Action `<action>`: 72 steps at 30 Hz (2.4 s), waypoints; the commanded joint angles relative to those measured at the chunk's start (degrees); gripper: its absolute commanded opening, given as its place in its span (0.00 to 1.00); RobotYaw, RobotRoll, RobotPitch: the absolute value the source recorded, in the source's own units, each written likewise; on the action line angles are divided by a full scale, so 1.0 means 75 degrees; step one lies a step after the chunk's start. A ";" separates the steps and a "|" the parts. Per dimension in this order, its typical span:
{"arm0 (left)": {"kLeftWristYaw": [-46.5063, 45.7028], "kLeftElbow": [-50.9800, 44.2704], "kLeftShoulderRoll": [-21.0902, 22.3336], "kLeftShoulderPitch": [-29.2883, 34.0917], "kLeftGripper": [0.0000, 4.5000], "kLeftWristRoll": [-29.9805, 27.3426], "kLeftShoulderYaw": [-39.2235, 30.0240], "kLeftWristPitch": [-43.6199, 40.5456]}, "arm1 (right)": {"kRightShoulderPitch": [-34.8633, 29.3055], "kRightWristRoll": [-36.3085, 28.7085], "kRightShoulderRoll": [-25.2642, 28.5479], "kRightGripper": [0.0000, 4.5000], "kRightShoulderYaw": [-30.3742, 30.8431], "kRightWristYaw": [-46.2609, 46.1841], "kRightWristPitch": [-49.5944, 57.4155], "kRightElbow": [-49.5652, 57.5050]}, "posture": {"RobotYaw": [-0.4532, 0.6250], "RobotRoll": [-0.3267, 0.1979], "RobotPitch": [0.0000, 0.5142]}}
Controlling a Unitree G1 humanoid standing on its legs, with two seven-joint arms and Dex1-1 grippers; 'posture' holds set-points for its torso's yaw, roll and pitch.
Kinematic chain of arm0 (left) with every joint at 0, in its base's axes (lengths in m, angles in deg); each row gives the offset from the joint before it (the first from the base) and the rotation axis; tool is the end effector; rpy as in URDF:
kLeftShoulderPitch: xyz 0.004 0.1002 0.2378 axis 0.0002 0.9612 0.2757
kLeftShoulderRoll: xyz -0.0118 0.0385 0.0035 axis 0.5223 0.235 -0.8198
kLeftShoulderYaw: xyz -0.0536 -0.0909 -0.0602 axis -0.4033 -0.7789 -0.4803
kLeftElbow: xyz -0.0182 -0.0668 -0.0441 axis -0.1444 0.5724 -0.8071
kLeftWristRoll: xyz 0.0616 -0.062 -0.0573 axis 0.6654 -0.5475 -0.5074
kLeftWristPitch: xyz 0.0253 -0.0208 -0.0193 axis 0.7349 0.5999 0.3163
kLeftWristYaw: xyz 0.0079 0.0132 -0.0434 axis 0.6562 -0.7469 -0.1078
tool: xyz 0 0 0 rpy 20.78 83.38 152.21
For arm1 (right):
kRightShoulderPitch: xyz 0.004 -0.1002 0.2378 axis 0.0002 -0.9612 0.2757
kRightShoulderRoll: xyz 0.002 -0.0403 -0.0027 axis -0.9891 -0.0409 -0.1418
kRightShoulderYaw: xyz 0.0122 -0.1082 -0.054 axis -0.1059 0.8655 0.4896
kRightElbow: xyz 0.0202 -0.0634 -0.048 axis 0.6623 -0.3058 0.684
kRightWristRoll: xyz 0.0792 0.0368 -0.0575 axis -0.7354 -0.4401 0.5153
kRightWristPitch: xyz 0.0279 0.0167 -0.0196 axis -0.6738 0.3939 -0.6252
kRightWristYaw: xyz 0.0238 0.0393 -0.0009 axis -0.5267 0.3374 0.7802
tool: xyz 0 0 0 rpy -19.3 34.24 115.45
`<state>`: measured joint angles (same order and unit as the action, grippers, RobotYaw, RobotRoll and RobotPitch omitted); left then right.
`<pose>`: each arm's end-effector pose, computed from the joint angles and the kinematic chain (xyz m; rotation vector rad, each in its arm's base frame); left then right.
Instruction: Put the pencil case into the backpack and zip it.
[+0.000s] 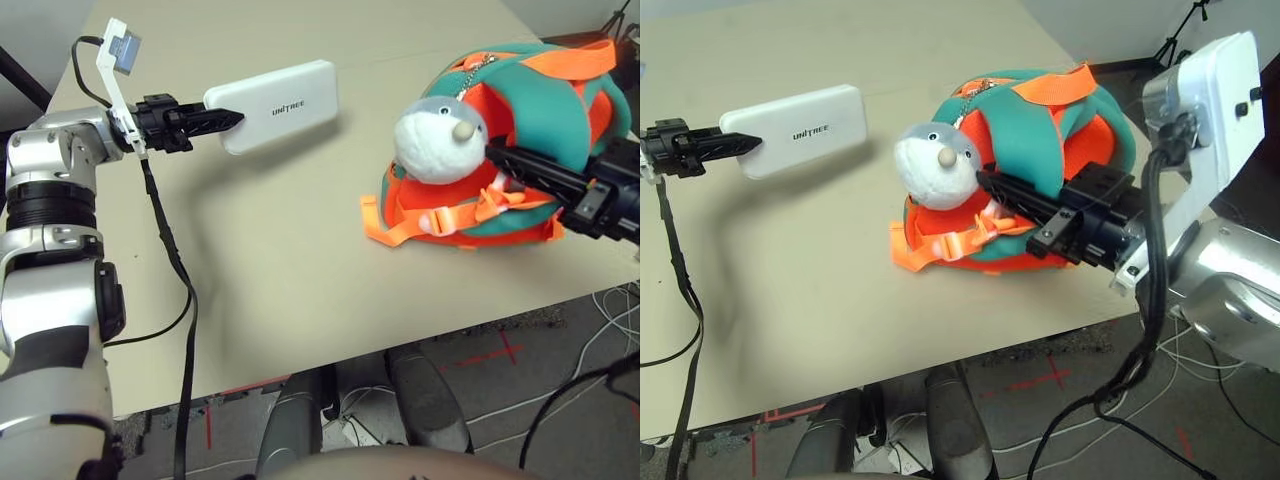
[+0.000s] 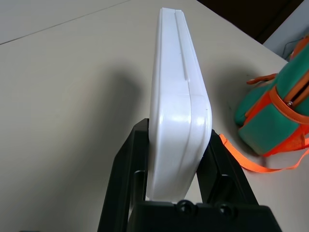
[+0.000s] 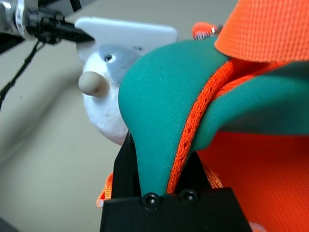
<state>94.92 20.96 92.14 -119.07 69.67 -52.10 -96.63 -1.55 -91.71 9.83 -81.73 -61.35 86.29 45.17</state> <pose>0.3352 0.3315 0.2544 -0.0181 0.1500 -0.8849 0.1346 -0.2271 0.2772 -0.1589 0.0186 0.7935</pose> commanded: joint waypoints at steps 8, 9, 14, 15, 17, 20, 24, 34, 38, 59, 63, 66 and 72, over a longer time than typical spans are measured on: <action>0.0515 0.0085 -0.0104 -0.0826 0.32 -0.0113 0.0048 -0.0209 | -0.3110 0.2094 -0.1413 0.11 -0.1554 0.1544 0.0073 0.1300 | 0.15 0.62 0.38; 0.0668 0.0038 -0.0105 -0.0956 0.32 -0.0145 0.0094 -0.0344 | -0.3170 0.2279 -0.1470 0.11 -0.1497 0.1604 -0.0008 0.1266 | 0.15 0.62 0.38; 0.1636 -0.0402 0.0030 -0.1538 0.32 -0.0275 0.0480 -0.1209 | -0.3263 0.3335 -0.1730 0.11 -0.1033 0.2002 -0.0361 0.0916 | 0.16 0.62 0.37; 0.1723 -0.0440 0.0053 -0.1580 0.32 -0.0276 0.0515 -0.1271 | -0.3242 0.3467 -0.1760 0.11 -0.0962 0.2067 -0.0413 0.0853 | 0.16 0.62 0.37; 0.2009 -0.0575 0.0166 -0.1662 0.32 -0.0228 0.0677 -0.1399 | -0.3051 0.3813 -0.1882 0.11 -0.0624 0.2119 -0.0581 0.0609 | 0.17 0.62 0.36; 0.2282 -0.0824 0.0281 -0.1658 0.32 -0.0175 0.0878 -0.1493 | -0.2959 0.4255 -0.2042 0.11 -0.0326 0.2293 -0.0748 0.0418 | 0.18 0.62 0.36; 0.2457 -0.1013 0.0312 -0.1828 0.32 -0.0183 0.1075 -0.1538 | -0.3060 0.4768 -0.2249 0.11 -0.0199 0.2618 -0.0887 0.0234 | 0.19 0.62 0.36; 0.2465 -0.1301 0.0725 -0.1893 0.32 -0.0387 0.1329 -0.1273 | -0.3233 0.5557 -0.2784 0.11 0.0162 0.2999 -0.1115 -0.0096 | 0.21 0.62 0.35; 0.2465 -0.1725 0.0984 -0.1671 0.32 -0.0692 0.1384 -0.1392 | -0.3054 0.5816 -0.2791 0.11 0.0379 0.3189 -0.1200 -0.0323 | 0.22 0.62 0.35; 0.2465 -0.3128 0.1591 -0.1057 0.32 -0.1955 0.1638 -0.1654 | -0.2348 0.6600 -0.2861 0.11 0.0772 0.3912 -0.1334 -0.1235 | 0.24 0.62 0.33; 0.2465 -0.3105 0.1539 -0.1141 0.32 -0.2085 0.1823 -0.1555 | -0.2355 0.6714 -0.2944 0.11 0.0798 0.3948 -0.1375 -0.1257 | 0.23 0.62 0.33; 0.2465 -0.3086 0.1520 -0.1202 0.32 -0.2169 0.1966 -0.1481 | -0.2357 0.6781 -0.2994 0.11 0.0814 0.3967 -0.1400 -0.1270 | 0.23 0.62 0.33; 0.2465 -0.3054 0.1590 -0.1237 0.32 -0.2337 0.2131 -0.1396 | -0.2385 0.6881 -0.3091 0.11 0.0818 0.4014 -0.1431 -0.1276 | 0.23 0.62 0.33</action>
<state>112.86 -2.06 103.32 -127.30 53.44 -36.08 -107.96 -18.50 -41.07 -12.89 -76.03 -31.41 75.09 36.28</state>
